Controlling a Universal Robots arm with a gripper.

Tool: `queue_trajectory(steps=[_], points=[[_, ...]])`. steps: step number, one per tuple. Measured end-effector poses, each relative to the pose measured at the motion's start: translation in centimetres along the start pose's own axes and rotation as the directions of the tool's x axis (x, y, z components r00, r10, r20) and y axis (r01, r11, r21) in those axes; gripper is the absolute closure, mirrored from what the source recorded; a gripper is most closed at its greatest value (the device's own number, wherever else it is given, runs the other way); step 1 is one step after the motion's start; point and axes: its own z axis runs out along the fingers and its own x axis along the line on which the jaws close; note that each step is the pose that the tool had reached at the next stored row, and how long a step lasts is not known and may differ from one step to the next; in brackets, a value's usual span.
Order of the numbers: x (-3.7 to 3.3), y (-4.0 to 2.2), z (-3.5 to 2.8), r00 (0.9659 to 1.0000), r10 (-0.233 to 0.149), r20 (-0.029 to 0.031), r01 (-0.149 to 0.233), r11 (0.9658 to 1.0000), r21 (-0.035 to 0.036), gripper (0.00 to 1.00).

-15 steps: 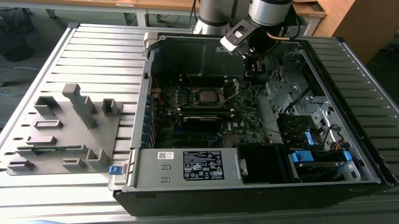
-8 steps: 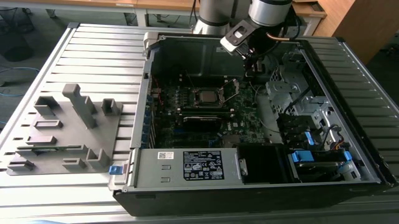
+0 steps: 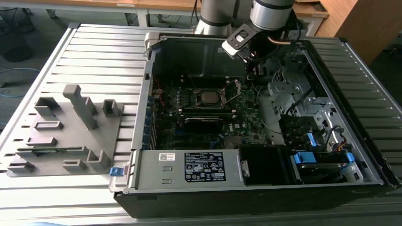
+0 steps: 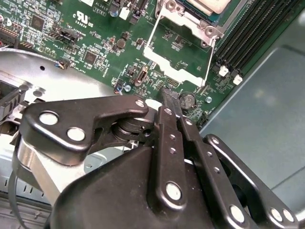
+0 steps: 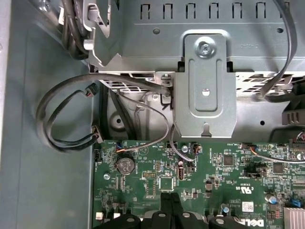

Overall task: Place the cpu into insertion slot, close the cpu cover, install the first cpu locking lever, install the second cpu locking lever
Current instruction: 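Close the cpu cover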

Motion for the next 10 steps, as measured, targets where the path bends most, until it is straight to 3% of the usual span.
queue_trajectory(steps=[10], points=[[-0.02,0.08,1.09,1.0000,0.000,0.0004,0.000,1.0000,0.0011,0.89]])
